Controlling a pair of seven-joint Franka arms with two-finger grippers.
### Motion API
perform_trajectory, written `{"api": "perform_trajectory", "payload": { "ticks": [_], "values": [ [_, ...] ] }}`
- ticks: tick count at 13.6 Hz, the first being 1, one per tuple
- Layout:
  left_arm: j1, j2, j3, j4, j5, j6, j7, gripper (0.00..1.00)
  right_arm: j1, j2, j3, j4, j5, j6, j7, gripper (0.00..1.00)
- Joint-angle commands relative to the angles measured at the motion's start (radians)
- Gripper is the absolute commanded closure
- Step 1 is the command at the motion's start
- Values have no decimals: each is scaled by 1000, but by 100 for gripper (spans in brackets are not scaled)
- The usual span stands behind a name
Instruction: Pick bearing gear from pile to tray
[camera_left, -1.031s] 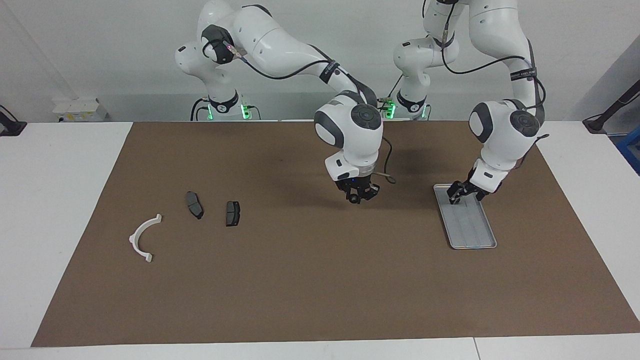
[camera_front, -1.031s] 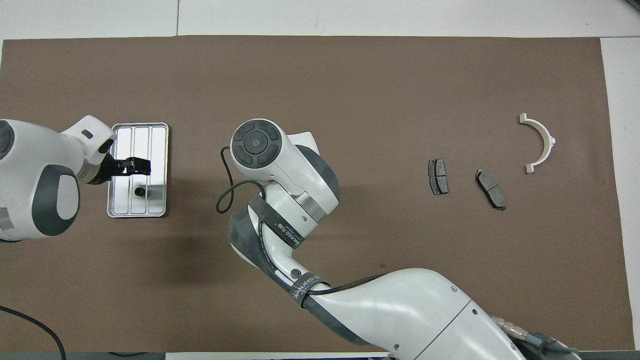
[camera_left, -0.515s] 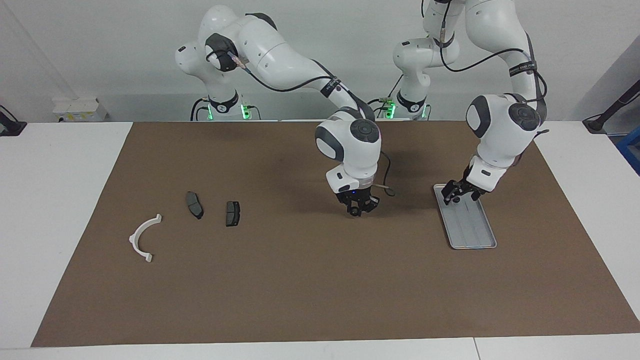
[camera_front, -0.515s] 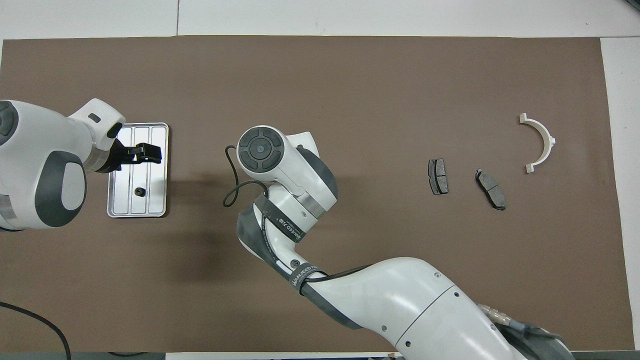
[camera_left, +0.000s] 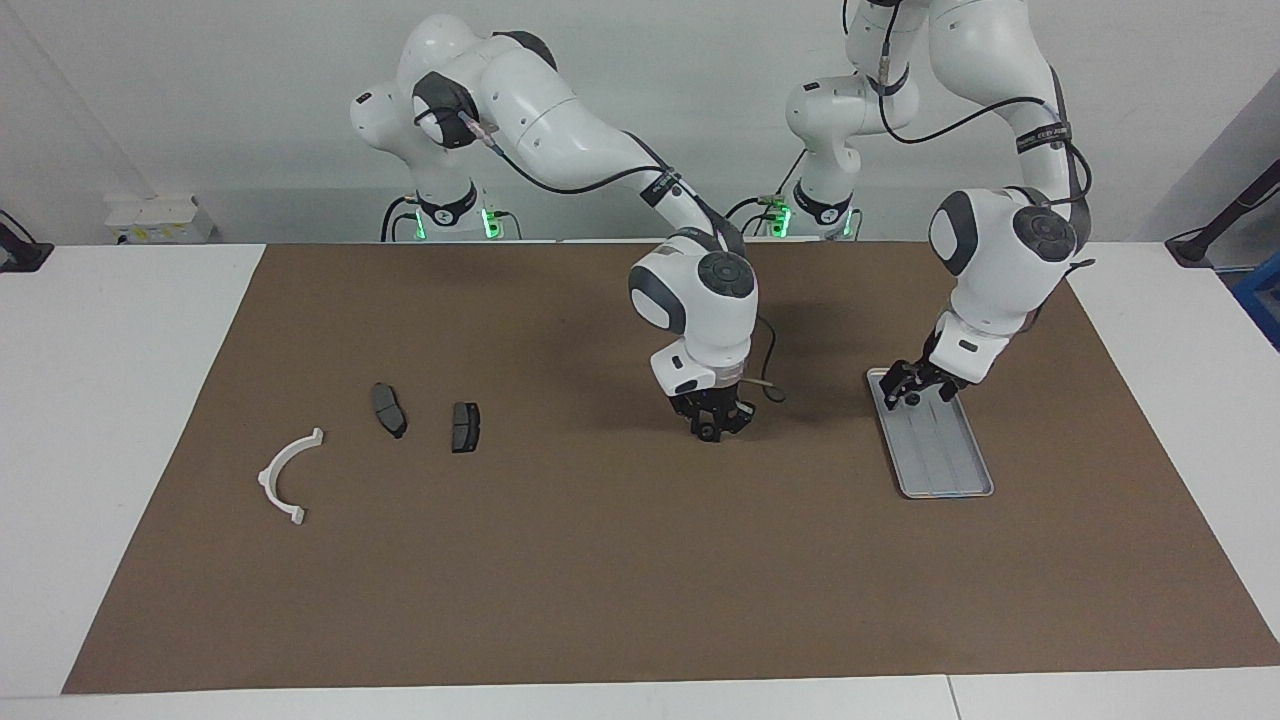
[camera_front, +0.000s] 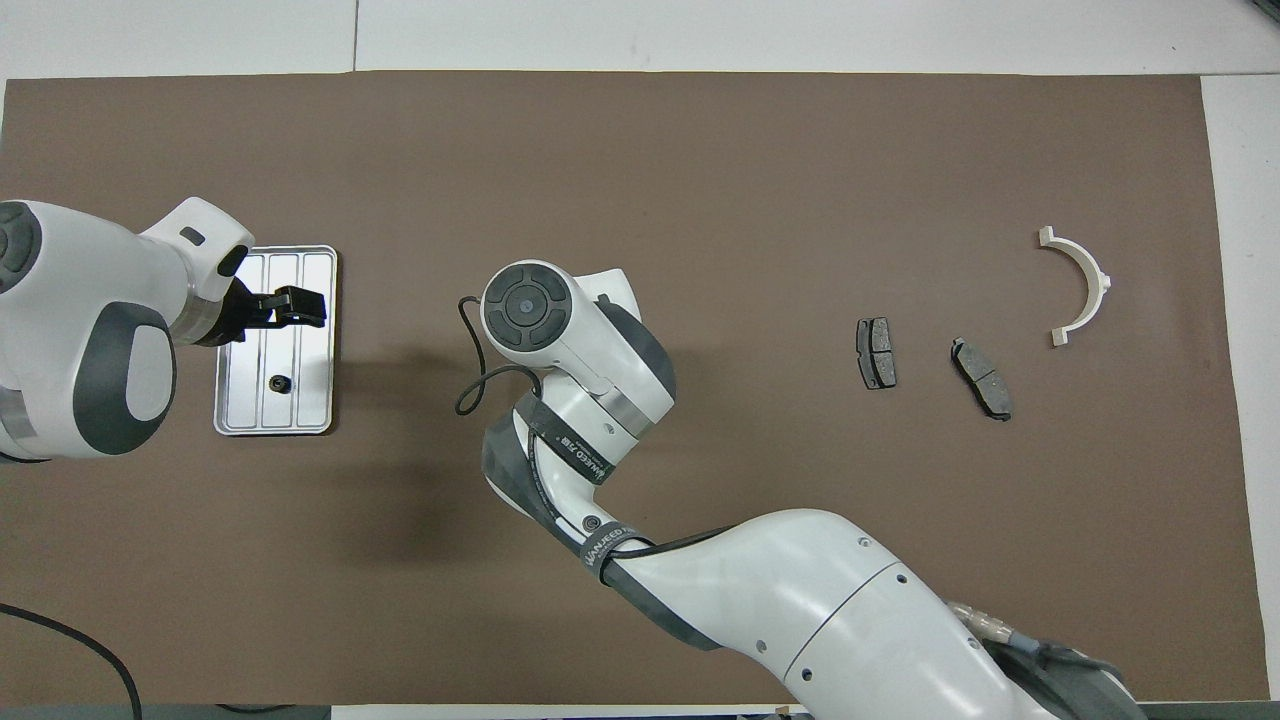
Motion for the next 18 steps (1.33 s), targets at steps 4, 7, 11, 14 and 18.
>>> {"api": "perform_trajectory", "payload": {
  "ticks": [4,7,11,14,18],
  "values": [
    [-85,-8,12,3,-8,-20,-107,0,-100,-60,11,7,-15,-66,-12,0],
    [-166,-3,12,11,-5,-20,-190,0,-158,-114,11,12,20,-107,-130,0],
    [-375,150,14,205,30,-68,-523,0,-284,-190,11,7,68,-219,-477,0],
    [-481,311,14,363,81,-76,-695,0,-373,-267,9,-9,69,-290,-750,0],
    [-495,322,14,315,104,-16,-724,0,-505,-437,8,-173,71,-283,-1127,0]
  ]
}}
